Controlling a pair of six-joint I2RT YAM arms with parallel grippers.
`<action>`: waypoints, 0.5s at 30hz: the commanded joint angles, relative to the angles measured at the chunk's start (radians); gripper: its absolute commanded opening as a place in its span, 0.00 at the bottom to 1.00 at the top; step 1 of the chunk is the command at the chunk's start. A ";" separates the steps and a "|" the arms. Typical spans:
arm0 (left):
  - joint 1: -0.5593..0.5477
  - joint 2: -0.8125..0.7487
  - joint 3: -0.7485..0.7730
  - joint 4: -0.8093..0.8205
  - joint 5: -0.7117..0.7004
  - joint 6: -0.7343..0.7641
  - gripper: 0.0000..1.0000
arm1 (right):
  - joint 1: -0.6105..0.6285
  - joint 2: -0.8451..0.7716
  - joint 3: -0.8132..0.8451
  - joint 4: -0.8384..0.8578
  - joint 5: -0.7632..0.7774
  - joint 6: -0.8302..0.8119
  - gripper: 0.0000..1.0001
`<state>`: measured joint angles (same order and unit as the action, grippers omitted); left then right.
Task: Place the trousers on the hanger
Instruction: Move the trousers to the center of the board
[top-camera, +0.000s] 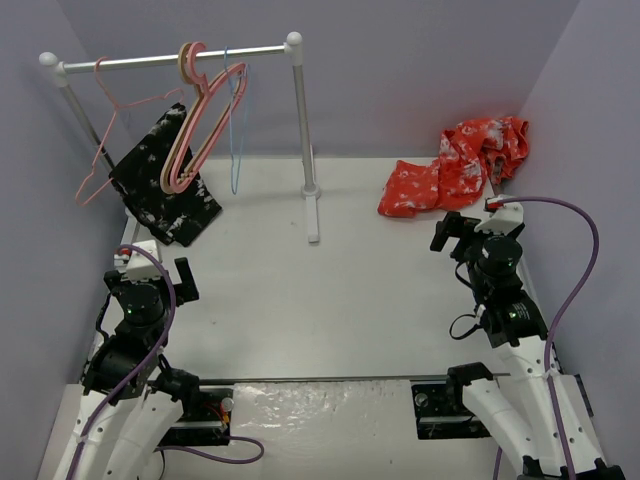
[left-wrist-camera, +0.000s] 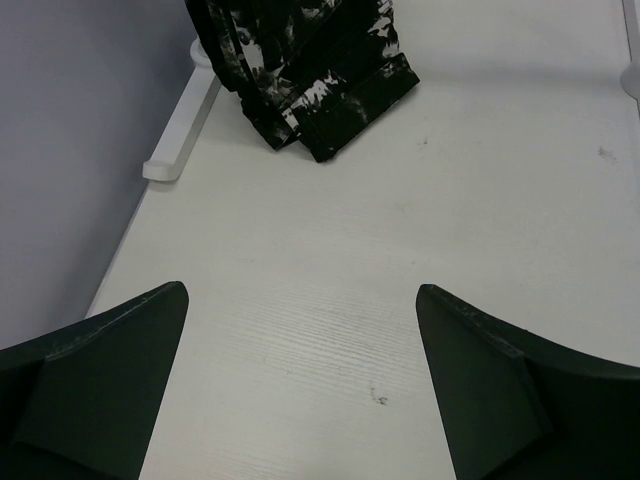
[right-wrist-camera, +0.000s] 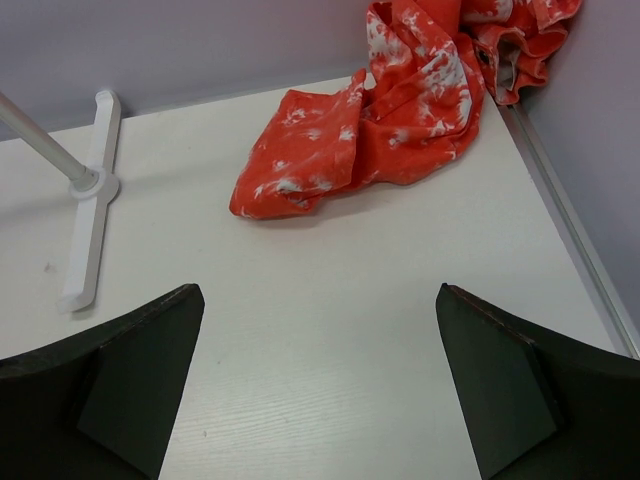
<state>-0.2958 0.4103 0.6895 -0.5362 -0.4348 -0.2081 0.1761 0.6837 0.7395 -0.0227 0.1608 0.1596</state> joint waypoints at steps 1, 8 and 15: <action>-0.005 0.018 0.020 0.073 0.011 0.016 0.97 | -0.007 0.050 0.057 0.065 0.019 0.039 1.00; -0.005 0.024 0.025 0.071 0.031 0.010 0.97 | -0.007 0.231 0.117 0.076 0.020 0.096 1.00; -0.005 0.043 0.031 0.068 0.051 0.004 0.97 | -0.010 0.508 0.260 0.083 0.116 0.206 1.00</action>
<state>-0.2962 0.4182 0.6895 -0.5331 -0.3998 -0.2085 0.1757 1.0627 0.8860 -0.0103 0.1783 0.2615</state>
